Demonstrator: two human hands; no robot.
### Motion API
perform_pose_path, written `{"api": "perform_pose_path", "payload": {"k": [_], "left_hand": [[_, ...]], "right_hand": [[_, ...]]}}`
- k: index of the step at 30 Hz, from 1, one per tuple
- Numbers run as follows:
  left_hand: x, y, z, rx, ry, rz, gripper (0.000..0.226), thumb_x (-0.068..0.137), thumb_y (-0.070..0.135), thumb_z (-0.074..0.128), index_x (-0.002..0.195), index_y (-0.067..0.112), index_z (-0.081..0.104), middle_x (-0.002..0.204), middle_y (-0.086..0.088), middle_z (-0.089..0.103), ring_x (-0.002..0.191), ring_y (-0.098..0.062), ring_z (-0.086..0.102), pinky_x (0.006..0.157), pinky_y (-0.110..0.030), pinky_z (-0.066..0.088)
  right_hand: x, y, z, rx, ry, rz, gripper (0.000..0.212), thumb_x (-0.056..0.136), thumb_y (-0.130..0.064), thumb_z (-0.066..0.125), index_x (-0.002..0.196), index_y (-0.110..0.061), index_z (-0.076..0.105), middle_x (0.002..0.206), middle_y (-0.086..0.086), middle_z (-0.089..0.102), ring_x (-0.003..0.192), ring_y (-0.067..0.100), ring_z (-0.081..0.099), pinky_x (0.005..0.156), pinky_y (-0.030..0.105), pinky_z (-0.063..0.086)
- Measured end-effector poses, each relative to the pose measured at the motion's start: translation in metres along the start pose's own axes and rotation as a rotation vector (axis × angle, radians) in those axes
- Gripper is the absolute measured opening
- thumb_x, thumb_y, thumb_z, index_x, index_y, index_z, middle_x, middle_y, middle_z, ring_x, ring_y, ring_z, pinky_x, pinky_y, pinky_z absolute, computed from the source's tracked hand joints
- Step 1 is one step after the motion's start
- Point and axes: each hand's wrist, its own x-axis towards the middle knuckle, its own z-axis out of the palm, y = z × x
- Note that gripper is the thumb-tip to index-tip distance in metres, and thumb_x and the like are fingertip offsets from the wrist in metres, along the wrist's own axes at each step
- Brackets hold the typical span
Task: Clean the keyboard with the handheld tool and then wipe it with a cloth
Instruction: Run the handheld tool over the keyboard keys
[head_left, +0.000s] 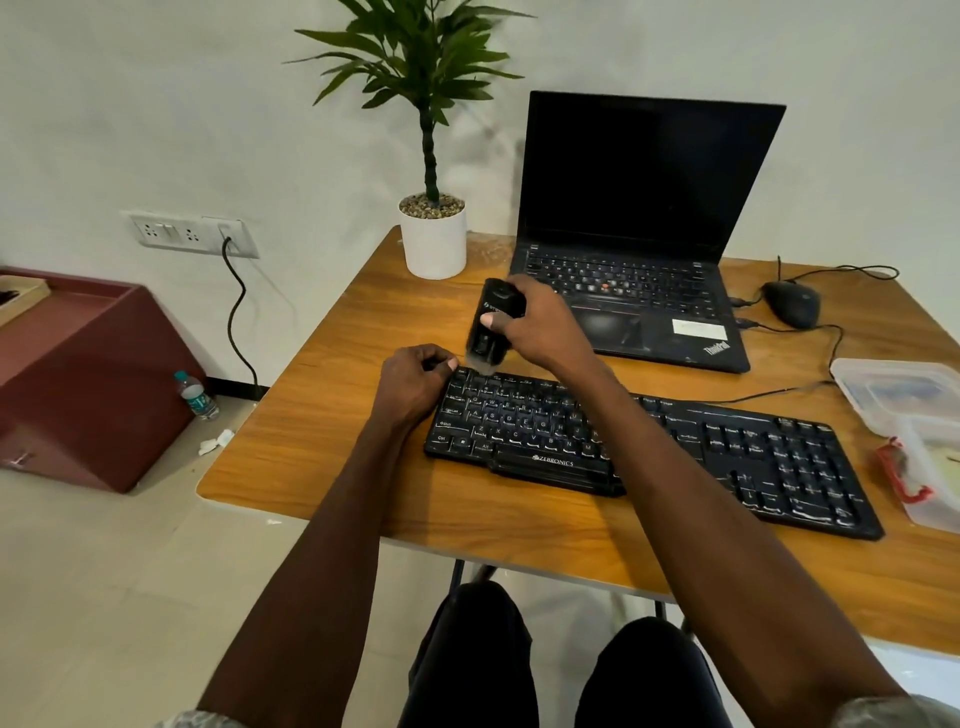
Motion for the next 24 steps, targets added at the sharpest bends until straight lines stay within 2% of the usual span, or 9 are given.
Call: {"api": "perform_pose_path", "payload": {"k": [3, 6, 9, 11, 14, 17, 19, 21, 24], "left_hand": [[0.001, -0.001, 0.0, 0.025, -0.021, 0.026, 0.017, 0.091, 0.025, 0.062, 0.098, 0.016, 0.075, 0.091, 0.002, 0.074, 0.085, -0.013, 0.068, 0.075, -0.026, 0.053], [0.001, 0.0, 0.001, 0.048, -0.027, 0.031, 0.018, 0.092, 0.025, 0.061, 0.1, 0.017, 0.075, 0.095, 0.002, 0.074, 0.089, -0.013, 0.067, 0.082, -0.03, 0.054], [0.001, 0.0, 0.001, 0.067, -0.028, 0.04, 0.017, 0.093, 0.024, 0.06, 0.099, 0.018, 0.074, 0.094, 0.003, 0.074, 0.089, -0.013, 0.067, 0.082, -0.032, 0.054], [0.001, 0.0, 0.001, 0.085, -0.028, 0.054, 0.017, 0.093, 0.023, 0.06, 0.099, 0.018, 0.074, 0.095, 0.002, 0.074, 0.09, -0.014, 0.066, 0.084, -0.032, 0.054], [0.001, 0.001, 0.002, 0.085, -0.022, 0.055, 0.017, 0.093, 0.022, 0.059, 0.098, 0.016, 0.074, 0.095, 0.001, 0.074, 0.091, -0.015, 0.066, 0.085, -0.033, 0.053], [0.0, 0.003, 0.002, 0.09, -0.026, 0.056, 0.017, 0.094, 0.021, 0.058, 0.098, 0.016, 0.074, 0.092, 0.002, 0.072, 0.089, -0.016, 0.066, 0.083, -0.032, 0.053], [0.0, 0.004, 0.002, 0.085, -0.023, 0.06, 0.017, 0.094, 0.02, 0.058, 0.097, 0.017, 0.074, 0.093, 0.002, 0.072, 0.09, -0.016, 0.066, 0.084, -0.031, 0.052], [0.0, 0.003, 0.002, 0.076, -0.023, 0.057, 0.016, 0.094, 0.02, 0.058, 0.096, 0.018, 0.074, 0.094, 0.003, 0.072, 0.092, -0.015, 0.066, 0.086, -0.031, 0.052], [0.0, 0.003, 0.003, 0.071, -0.026, 0.057, 0.016, 0.094, 0.02, 0.057, 0.094, 0.02, 0.074, 0.093, 0.004, 0.072, 0.091, -0.014, 0.066, 0.087, -0.032, 0.052]], "right_hand": [[-0.004, 0.003, -0.001, 0.005, -0.048, 0.015, 0.046, 0.09, -0.019, 0.066, 0.133, -0.013, 0.05, 0.124, 0.005, 0.06, 0.108, 0.017, 0.054, 0.092, 0.032, 0.043], [-0.005, 0.006, -0.006, -0.068, 0.053, 0.023, 0.047, 0.09, -0.02, 0.066, 0.134, -0.015, 0.049, 0.124, 0.006, 0.06, 0.105, 0.018, 0.055, 0.09, 0.034, 0.045], [-0.008, 0.008, -0.007, 0.064, -0.002, 0.034, 0.045, 0.089, -0.018, 0.068, 0.131, -0.015, 0.052, 0.119, 0.002, 0.06, 0.106, 0.015, 0.054, 0.091, 0.031, 0.044], [-0.009, 0.011, -0.007, 0.036, -0.007, 0.043, 0.046, 0.09, -0.019, 0.067, 0.132, -0.015, 0.051, 0.122, 0.003, 0.061, 0.105, 0.015, 0.054, 0.089, 0.03, 0.044], [-0.008, 0.012, -0.009, -0.05, 0.082, 0.031, 0.045, 0.09, -0.021, 0.067, 0.132, -0.016, 0.051, 0.123, 0.004, 0.061, 0.105, 0.018, 0.055, 0.087, 0.033, 0.045], [-0.01, 0.01, -0.008, 0.06, 0.023, 0.027, 0.046, 0.09, -0.019, 0.067, 0.132, -0.014, 0.051, 0.123, 0.002, 0.06, 0.108, 0.015, 0.054, 0.086, 0.026, 0.04], [-0.011, 0.012, -0.007, 0.024, 0.008, 0.036, 0.047, 0.091, -0.019, 0.066, 0.135, -0.014, 0.049, 0.125, 0.003, 0.06, 0.108, 0.014, 0.054, 0.089, 0.028, 0.041], [-0.011, 0.013, -0.009, -0.066, 0.07, 0.033, 0.047, 0.09, -0.021, 0.066, 0.134, -0.017, 0.05, 0.124, 0.004, 0.062, 0.107, 0.018, 0.057, 0.091, 0.034, 0.046], [-0.011, 0.015, -0.012, 0.021, 0.044, 0.031, 0.046, 0.09, -0.02, 0.067, 0.133, -0.016, 0.051, 0.125, 0.003, 0.061, 0.108, 0.016, 0.054, 0.092, 0.034, 0.044]]}}
